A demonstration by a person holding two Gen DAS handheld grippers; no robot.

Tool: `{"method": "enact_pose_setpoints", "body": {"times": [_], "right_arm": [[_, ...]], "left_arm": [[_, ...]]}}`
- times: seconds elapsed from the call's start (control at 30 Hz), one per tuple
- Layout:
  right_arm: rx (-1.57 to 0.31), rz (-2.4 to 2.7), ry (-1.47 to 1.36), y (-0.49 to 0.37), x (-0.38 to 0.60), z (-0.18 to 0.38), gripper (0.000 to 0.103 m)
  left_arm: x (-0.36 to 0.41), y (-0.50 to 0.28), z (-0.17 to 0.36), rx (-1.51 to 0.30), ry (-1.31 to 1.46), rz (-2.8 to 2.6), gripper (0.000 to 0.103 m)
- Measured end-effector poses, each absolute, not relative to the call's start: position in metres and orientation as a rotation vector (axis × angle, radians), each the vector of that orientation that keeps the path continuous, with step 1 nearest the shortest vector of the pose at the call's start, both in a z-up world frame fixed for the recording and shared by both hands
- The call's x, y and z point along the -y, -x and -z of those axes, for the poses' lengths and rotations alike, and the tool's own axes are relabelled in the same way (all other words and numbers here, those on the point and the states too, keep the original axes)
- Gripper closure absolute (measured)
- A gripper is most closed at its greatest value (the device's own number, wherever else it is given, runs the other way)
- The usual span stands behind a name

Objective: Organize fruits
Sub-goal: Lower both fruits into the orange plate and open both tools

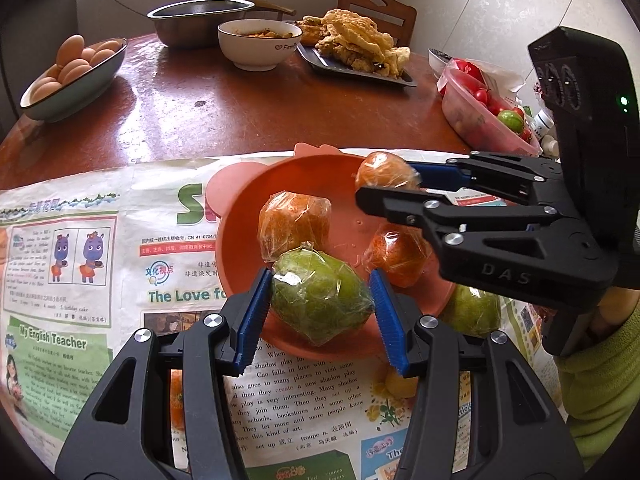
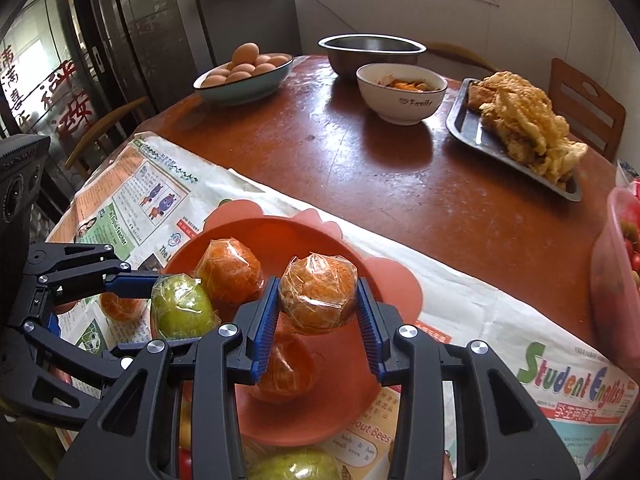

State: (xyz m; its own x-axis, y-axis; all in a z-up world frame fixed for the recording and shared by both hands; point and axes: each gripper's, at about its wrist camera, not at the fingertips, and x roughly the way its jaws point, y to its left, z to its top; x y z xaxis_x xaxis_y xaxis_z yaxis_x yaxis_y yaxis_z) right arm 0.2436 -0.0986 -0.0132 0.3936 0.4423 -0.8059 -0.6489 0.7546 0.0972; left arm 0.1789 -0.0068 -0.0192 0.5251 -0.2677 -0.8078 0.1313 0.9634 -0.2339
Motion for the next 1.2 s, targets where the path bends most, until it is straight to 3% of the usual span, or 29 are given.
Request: {"method": "enact_pose_setpoints", "body": {"times": [1.2], "right_arm": [[-0.982,-0.71,0.269,-0.252,0.088,0.026,0.062]], "left_arm": [[0.007,-0.18,0.02,-0.987,0.137,0.233,0.061]]}}
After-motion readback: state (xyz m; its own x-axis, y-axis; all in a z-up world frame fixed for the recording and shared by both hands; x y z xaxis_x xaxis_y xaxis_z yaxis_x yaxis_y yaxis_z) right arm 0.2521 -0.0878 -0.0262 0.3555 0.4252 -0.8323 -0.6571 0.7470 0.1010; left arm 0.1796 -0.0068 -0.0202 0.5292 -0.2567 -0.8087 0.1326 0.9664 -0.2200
